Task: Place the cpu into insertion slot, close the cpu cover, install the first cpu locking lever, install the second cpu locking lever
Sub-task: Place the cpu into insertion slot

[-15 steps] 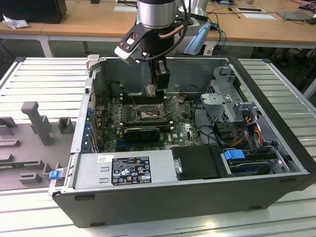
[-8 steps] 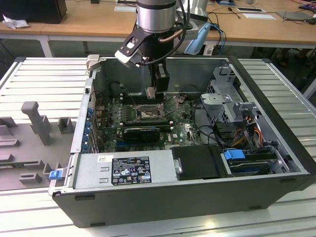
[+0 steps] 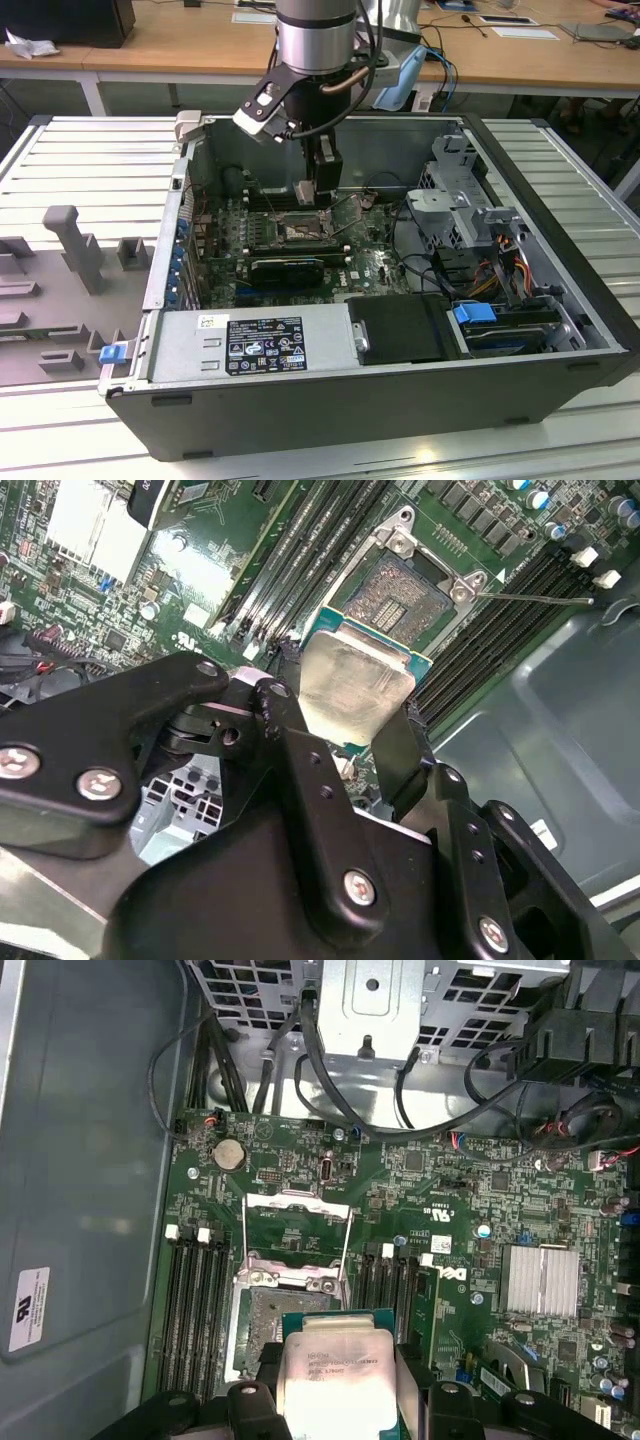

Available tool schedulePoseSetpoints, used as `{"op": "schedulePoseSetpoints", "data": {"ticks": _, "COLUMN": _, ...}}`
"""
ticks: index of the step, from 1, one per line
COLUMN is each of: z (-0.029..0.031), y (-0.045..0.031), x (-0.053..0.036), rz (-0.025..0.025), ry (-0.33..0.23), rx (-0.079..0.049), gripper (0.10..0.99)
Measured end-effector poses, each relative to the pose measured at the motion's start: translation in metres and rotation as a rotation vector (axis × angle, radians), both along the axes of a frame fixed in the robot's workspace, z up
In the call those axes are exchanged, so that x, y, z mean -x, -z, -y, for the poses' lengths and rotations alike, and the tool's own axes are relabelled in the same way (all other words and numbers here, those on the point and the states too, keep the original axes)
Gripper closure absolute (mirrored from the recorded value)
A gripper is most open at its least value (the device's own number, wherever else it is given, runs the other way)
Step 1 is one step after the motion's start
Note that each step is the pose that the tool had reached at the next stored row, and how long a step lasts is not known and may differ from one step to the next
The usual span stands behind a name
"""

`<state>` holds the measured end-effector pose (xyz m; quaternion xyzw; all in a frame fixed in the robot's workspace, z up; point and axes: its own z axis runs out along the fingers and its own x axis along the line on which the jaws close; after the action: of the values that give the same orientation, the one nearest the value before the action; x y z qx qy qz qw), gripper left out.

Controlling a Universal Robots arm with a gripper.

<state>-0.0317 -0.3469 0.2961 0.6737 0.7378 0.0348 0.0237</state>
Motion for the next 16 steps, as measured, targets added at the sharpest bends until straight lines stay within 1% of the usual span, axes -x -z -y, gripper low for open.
{"op": "schedulePoseSetpoints", "data": {"ticks": 4, "z": 0.0000, "y": 0.0026, "x": 0.0000, "rz": 0.0000, "ry": 0.000, "rx": 0.000, "gripper": 0.557}}
{"op": "schedulePoseSetpoints", "data": {"ticks": 11, "z": 0.0000, "y": 0.0099, "x": 0.0000, "rz": -0.0001, "ry": 0.002, "rx": 0.000, "gripper": 0.557}}
{"op": "schedulePoseSetpoints", "data": {"ticks": 15, "z": -0.0026, "y": 0.0153, "x": 0.0000, "rz": -0.0003, "ry": 0.023, "rx": 0.000, "gripper": 0.557}}
{"op": "schedulePoseSetpoints", "data": {"ticks": 16, "z": -0.0047, "y": 0.0187, "x": 0.0000, "rz": -0.0007, "ry": 0.028, "rx": 0.000, "gripper": 0.557}}
